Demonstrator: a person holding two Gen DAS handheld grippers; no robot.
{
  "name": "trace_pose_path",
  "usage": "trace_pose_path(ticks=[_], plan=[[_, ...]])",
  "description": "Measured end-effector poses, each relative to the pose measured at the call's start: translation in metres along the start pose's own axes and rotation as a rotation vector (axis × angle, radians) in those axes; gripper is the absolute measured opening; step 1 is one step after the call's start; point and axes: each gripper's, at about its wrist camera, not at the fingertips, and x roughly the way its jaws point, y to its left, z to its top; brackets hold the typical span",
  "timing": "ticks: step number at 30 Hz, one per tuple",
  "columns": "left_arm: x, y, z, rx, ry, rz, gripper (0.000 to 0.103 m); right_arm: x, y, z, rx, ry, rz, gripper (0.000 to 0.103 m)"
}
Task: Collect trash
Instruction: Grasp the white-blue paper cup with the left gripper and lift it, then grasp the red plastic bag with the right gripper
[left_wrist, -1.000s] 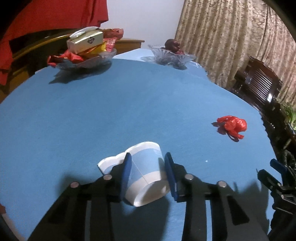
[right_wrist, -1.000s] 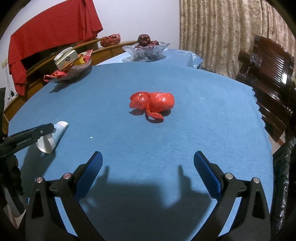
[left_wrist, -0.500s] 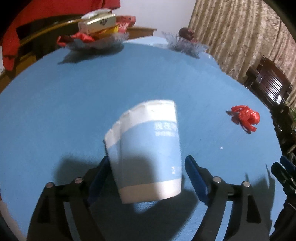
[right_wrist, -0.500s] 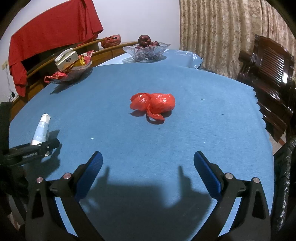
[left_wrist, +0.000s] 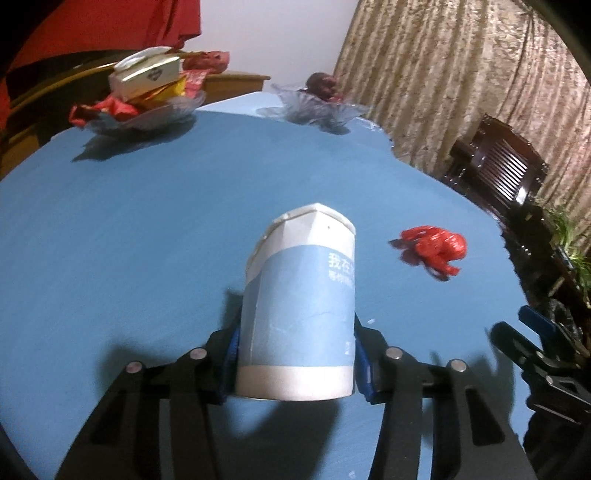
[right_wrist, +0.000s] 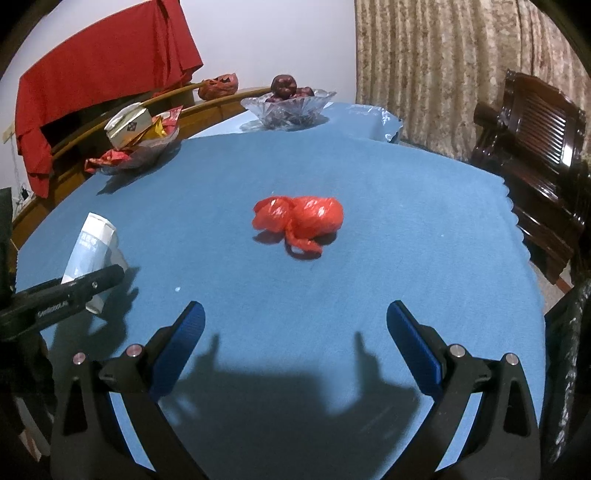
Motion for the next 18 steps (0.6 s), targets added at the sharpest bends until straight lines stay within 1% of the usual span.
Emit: trace_pose_path(ticks=[9, 18], plan=[[0.021, -0.025, 0.027, 0.045, -0.028, -0.031, 0.050, 0.024, -0.010, 0.030, 0.005, -0.034, -0.011, 0.096], [0.047, -0.030, 0.045, 0.069, -0.027, -0.028, 0.050, 0.062, -0.016, 0.054, 0.005, -0.021, -0.024, 0.096]])
